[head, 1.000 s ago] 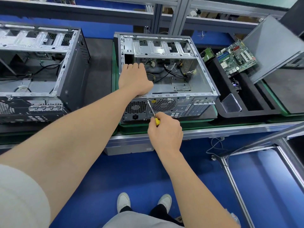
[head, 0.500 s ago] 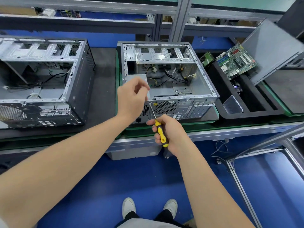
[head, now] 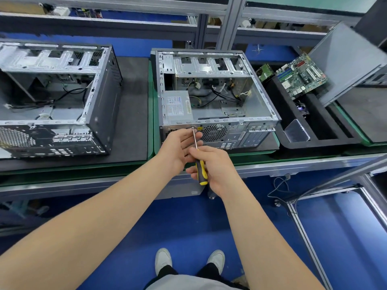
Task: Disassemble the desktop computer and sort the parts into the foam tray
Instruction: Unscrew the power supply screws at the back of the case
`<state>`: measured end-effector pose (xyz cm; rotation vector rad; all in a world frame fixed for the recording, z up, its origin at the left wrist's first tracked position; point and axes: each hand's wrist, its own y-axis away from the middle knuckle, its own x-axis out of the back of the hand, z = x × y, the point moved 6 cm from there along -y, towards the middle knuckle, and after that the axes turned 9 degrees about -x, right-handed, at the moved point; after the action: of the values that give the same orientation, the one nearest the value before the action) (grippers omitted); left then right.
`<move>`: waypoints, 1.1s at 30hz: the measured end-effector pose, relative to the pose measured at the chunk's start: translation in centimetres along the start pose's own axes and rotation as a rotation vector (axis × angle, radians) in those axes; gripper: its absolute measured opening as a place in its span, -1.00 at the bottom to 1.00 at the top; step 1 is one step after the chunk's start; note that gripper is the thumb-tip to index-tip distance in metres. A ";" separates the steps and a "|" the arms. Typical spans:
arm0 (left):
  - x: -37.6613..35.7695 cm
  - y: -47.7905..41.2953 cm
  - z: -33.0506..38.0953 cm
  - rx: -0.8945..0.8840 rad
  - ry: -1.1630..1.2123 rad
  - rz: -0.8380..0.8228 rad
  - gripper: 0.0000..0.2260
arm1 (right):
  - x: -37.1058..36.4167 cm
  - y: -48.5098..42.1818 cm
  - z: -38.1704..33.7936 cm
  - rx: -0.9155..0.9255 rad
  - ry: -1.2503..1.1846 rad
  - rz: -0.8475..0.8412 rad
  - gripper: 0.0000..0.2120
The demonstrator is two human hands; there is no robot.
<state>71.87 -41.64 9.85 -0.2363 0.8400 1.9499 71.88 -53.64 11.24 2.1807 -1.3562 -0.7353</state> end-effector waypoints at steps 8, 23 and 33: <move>-0.7 0.2 -0.2 0.043 0.109 -0.001 -0.90 | 0.6 0.4 -1.1 0.186 0.311 0.181 -0.79; -1.1 0.3 -0.8 0.097 0.239 -0.092 -0.82 | -1.5 0.4 0.2 -0.224 -0.459 -0.415 -0.56; -1.2 0.6 -0.4 0.085 0.256 -0.071 -0.82 | -0.4 -0.3 0.1 -0.100 -0.152 -0.098 -0.77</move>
<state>71.90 -42.88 10.41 -0.4660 1.0634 1.8373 71.92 -53.15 11.06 2.1609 -1.2625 -1.0026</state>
